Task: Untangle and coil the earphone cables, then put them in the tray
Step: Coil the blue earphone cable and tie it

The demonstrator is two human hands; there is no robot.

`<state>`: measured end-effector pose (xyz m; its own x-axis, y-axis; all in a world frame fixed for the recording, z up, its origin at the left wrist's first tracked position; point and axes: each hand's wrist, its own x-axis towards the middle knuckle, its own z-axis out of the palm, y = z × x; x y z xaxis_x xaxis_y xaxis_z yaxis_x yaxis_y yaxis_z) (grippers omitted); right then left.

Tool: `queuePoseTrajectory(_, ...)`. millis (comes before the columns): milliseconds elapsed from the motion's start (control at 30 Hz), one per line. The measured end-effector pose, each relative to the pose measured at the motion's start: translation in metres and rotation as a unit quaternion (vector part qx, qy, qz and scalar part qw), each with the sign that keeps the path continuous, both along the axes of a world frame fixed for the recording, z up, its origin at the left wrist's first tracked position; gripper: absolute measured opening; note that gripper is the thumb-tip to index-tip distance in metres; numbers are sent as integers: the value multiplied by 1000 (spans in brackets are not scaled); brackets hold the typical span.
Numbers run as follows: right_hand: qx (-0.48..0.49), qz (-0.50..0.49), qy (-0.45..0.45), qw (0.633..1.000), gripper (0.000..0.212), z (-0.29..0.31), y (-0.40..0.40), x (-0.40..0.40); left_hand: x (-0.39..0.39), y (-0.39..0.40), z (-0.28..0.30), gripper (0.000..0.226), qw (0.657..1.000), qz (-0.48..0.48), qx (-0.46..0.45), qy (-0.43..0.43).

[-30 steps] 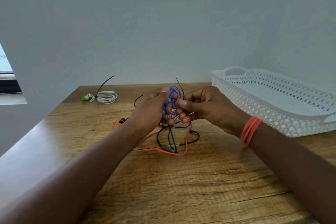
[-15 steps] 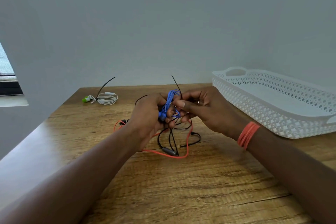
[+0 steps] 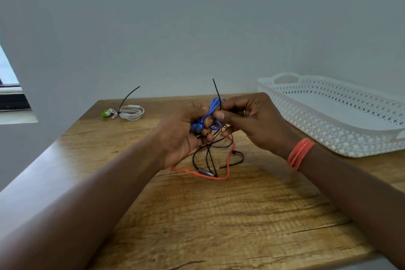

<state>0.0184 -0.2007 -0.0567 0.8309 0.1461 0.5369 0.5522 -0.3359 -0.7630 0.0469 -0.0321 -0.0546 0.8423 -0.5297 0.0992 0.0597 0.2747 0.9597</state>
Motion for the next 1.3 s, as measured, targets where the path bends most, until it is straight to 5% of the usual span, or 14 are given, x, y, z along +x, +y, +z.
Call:
queuePoseTrajectory(367, -7, -26, 0, 1000, 14, -1, 0, 1, -1, 3, 1, 20, 998, -40, 13, 42)
queuePoseTrajectory(1300, 11, -27, 16, 999, 18, 2, 2, -2, -3, 0, 3, 11, 999, 48, 8, 18)
